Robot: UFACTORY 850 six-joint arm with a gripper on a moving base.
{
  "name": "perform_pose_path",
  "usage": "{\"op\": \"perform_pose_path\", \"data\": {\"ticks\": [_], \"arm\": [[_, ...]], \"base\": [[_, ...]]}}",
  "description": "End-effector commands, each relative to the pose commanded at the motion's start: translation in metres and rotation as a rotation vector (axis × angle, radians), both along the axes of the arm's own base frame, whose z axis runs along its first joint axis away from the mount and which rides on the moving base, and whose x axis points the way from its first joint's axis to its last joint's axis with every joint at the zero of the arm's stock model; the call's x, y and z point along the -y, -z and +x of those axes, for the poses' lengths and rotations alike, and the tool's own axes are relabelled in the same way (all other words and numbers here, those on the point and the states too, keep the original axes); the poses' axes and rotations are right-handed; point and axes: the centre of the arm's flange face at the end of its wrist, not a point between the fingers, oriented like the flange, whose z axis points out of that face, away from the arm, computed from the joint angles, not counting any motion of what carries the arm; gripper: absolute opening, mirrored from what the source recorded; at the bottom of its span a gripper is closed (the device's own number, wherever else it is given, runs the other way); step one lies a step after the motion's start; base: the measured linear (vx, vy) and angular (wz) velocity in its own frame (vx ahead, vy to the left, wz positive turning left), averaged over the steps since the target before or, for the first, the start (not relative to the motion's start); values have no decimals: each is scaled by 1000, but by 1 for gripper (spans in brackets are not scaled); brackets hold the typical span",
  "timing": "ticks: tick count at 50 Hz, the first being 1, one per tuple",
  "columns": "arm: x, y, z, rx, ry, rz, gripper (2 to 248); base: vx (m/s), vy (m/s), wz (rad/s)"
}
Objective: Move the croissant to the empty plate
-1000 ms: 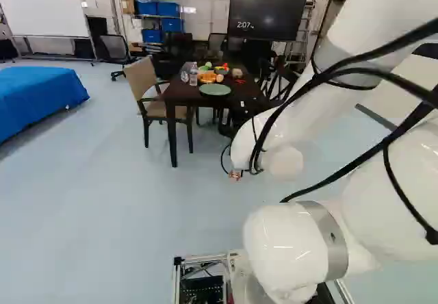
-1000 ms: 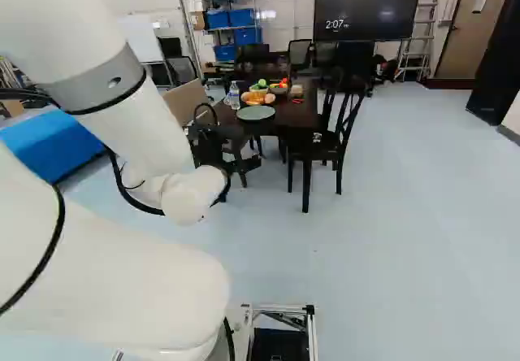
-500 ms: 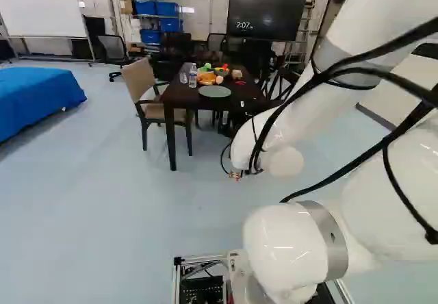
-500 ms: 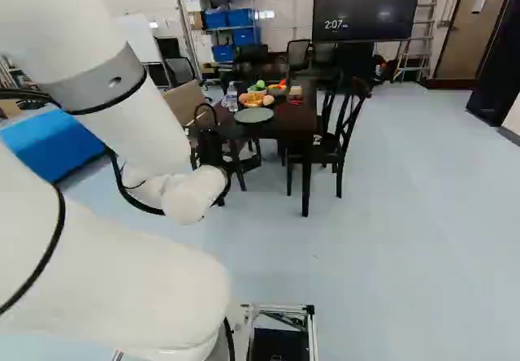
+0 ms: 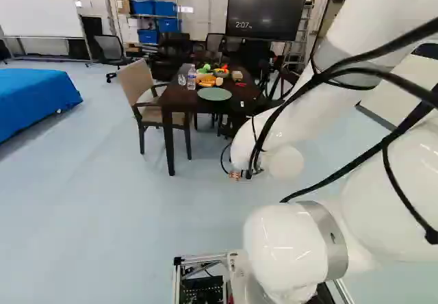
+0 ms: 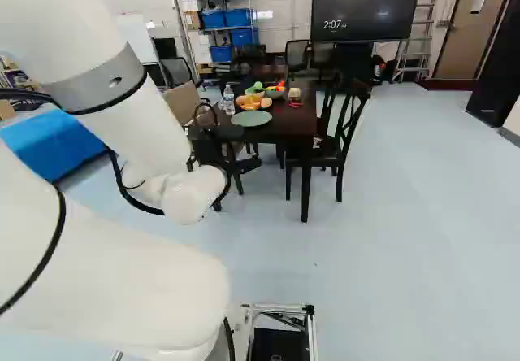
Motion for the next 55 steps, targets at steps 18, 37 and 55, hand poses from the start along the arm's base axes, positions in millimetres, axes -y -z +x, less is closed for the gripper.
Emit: {"op": "perform_pose_path", "data": {"ticks": [18, 37, 55], "arm": [[0, 0, 0, 0, 0, 0, 247], [0, 0, 0, 0, 0, 0, 247], [0, 0, 0, 0, 0, 0, 247]], "base": [[105, -1, -11], [100, -2, -10], [99, -1, -8]]}}
